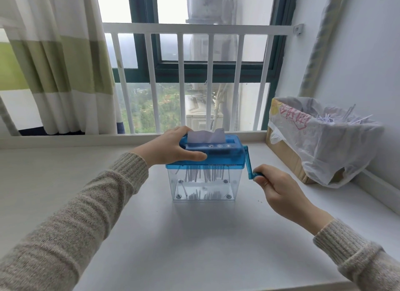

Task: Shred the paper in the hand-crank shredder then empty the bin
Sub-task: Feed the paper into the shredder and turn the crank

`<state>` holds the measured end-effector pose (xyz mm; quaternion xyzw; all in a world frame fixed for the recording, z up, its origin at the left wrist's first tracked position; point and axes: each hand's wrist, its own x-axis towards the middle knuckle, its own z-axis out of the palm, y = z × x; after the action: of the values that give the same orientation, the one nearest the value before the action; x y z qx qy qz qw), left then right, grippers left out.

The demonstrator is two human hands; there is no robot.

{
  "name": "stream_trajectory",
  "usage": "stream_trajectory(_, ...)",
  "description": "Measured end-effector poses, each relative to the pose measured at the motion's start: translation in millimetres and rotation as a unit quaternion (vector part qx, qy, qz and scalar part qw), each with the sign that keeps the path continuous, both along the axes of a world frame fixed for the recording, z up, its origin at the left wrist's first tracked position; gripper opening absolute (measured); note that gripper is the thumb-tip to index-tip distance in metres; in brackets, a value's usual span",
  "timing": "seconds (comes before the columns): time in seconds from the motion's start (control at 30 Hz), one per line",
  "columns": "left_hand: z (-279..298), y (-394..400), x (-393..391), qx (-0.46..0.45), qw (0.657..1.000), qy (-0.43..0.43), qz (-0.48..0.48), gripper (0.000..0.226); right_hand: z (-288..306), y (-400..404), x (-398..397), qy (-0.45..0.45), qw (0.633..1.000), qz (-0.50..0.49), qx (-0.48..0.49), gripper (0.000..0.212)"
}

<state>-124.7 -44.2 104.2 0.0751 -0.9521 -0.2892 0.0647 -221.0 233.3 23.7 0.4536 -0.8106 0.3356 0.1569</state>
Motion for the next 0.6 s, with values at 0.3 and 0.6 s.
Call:
stream_trajectory(0.3,1.8,1.0,0.4,-0.014,1.0,-0.013,0.003,0.09,15.7,-4.6,11.5,-0.038,0.996,0.003,-0.075,0.028)
stream_trajectory(0.6,1.0,-2.0,-0.1,-0.03,1.0,-0.009,-0.003,0.076,14.5,-9.4,15.5,-0.091,0.99,0.005,-0.109,0.029)
